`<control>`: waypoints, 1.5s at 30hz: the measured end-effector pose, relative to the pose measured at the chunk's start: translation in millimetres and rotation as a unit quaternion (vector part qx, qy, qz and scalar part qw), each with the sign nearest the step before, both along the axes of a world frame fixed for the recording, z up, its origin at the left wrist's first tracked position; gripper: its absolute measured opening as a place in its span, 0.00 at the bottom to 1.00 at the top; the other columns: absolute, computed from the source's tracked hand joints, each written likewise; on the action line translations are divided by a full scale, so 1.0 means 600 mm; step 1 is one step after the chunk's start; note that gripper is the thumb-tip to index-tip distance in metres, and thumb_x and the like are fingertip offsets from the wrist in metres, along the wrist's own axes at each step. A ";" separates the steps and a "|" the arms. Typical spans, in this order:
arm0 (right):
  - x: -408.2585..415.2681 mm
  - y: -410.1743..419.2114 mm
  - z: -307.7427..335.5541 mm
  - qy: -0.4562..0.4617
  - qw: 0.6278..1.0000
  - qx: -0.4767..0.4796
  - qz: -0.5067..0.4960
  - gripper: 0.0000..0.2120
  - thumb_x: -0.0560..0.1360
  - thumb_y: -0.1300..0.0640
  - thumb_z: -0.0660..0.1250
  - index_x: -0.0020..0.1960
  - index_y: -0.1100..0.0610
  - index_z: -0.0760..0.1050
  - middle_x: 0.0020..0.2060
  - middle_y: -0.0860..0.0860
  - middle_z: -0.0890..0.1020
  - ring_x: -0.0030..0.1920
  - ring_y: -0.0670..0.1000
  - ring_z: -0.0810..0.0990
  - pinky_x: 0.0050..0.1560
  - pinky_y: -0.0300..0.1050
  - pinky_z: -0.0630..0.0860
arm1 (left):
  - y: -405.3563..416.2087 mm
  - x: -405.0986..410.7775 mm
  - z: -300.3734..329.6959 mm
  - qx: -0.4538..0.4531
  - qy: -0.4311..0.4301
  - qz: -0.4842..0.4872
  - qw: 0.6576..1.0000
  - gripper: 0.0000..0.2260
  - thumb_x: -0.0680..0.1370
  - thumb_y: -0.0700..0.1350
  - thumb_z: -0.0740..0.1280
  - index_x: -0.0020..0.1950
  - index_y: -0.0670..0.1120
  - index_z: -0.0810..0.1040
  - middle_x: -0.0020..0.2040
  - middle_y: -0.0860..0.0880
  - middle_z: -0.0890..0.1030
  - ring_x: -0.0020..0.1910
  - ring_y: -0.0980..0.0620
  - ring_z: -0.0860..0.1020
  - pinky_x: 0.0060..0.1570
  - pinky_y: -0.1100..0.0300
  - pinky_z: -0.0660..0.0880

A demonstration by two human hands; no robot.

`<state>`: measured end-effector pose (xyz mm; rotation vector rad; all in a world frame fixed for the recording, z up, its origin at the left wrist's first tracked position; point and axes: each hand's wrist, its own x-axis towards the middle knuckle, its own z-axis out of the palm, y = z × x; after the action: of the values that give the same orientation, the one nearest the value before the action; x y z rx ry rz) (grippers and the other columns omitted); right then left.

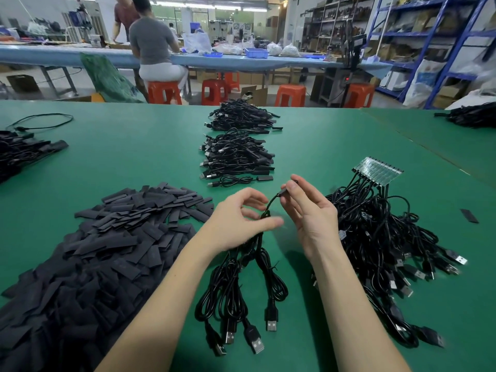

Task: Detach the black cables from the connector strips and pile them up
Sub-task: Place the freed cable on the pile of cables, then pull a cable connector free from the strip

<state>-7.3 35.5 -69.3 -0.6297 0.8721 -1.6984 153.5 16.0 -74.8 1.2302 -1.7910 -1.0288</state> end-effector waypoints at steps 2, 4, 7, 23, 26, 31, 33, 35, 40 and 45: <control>-0.003 -0.001 0.000 -0.005 1.000 0.002 -0.019 0.07 0.75 0.66 0.74 0.52 0.59 0.84 0.43 0.56 0.85 0.40 0.48 0.84 0.43 0.37 0.81 | 0.000 0.004 0.003 0.015 -0.046 -0.009 0.999 0.14 0.68 0.55 0.80 0.50 0.57 0.81 0.48 0.57 0.83 0.44 0.60 0.82 0.53 0.63 0.80; -0.003 -0.002 -0.001 -0.005 1.000 0.002 -0.030 0.08 0.75 0.66 0.73 0.53 0.59 0.83 0.42 0.55 0.85 0.40 0.48 0.84 0.44 0.37 0.81 | 0.003 0.003 0.009 0.026 -0.023 -0.007 0.999 0.11 0.70 0.50 0.80 0.49 0.55 0.82 0.47 0.52 0.84 0.42 0.56 0.83 0.51 0.62 0.80; -0.004 -0.004 0.006 -0.025 0.999 -0.013 -0.028 0.15 0.75 0.63 0.73 0.62 0.58 0.80 0.46 0.56 0.87 0.44 0.51 0.86 0.46 0.38 0.82 | -0.002 -0.001 0.022 0.007 -0.010 0.025 1.000 0.09 0.72 0.49 0.78 0.49 0.56 0.81 0.46 0.53 0.84 0.41 0.58 0.84 0.42 0.68 0.77; -0.007 -0.005 -0.004 0.091 0.987 0.104 0.079 0.07 0.79 0.56 0.71 0.55 0.57 0.80 0.42 0.52 0.87 0.37 0.49 0.83 0.38 0.39 0.81 | -0.222 -0.020 0.032 -0.205 -0.475 0.094 0.851 0.14 0.78 0.47 0.69 0.60 0.44 0.71 0.56 0.41 0.78 0.54 0.38 0.78 0.48 0.49 0.73; -0.004 -0.004 -0.005 0.106 0.985 0.105 0.091 0.07 0.79 0.56 0.71 0.55 0.57 0.81 0.42 0.51 0.87 0.37 0.49 0.83 0.38 0.39 0.81 | -0.222 -0.023 0.010 -0.156 -0.466 0.070 0.868 0.12 0.79 0.47 0.66 0.59 0.42 0.72 0.56 0.40 0.78 0.55 0.38 0.77 0.52 0.48 0.74; 0.002 0.000 -0.004 0.234 0.959 0.116 0.108 0.06 0.79 0.55 0.70 0.53 0.57 0.83 0.37 0.49 0.85 0.32 0.45 0.79 0.36 0.36 0.75 | -0.227 -0.011 0.024 -0.112 -0.433 0.043 0.894 0.11 0.80 0.47 0.65 0.57 0.41 0.73 0.57 0.40 0.77 0.55 0.39 0.76 0.56 0.48 0.74; 0.005 0.002 -0.003 0.356 0.919 0.115 0.125 0.07 0.79 0.54 0.70 0.50 0.56 0.83 0.36 0.48 0.85 0.31 0.45 0.78 0.34 0.35 0.73 | -0.216 -0.009 0.025 -0.113 -0.417 0.045 0.901 0.10 0.79 0.48 0.66 0.56 0.43 0.74 0.56 0.41 0.78 0.54 0.41 0.76 0.56 0.49 0.74; 0.008 0.001 0.005 0.527 0.827 0.122 0.151 0.08 0.77 0.48 0.71 0.48 0.52 0.84 0.38 0.47 0.86 0.37 0.45 0.82 0.39 0.35 0.76 | -0.196 -0.004 0.021 -0.122 -0.380 0.059 0.915 0.09 0.78 0.50 0.67 0.54 0.46 0.74 0.55 0.44 0.78 0.54 0.43 0.76 0.57 0.50 0.74; 0.039 0.004 0.032 0.718 0.633 0.191 0.218 0.21 0.62 0.45 0.81 0.51 0.51 0.83 0.45 0.50 0.83 0.43 0.51 0.83 0.43 0.41 0.77 | -0.115 0.021 0.004 -0.132 -0.212 0.104 0.963 0.05 0.77 0.50 0.70 0.47 0.50 0.77 0.46 0.53 0.81 0.41 0.59 0.76 0.44 0.66 0.69; 0.040 0.006 0.027 0.648 0.697 0.190 0.239 0.13 0.66 0.55 0.79 0.50 0.51 0.83 0.42 0.50 0.84 0.44 0.49 0.83 0.41 0.39 0.76 | -0.044 0.054 -0.012 -0.068 -0.117 0.103 0.985 0.07 0.77 0.55 0.70 0.45 0.53 0.79 0.42 0.58 0.81 0.38 0.71 0.75 0.39 0.78 0.68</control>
<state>16.8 38.9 -52.8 -1.6324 1.7440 -0.3307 186.2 -10.3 -81.9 1.4628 -1.8297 -0.6558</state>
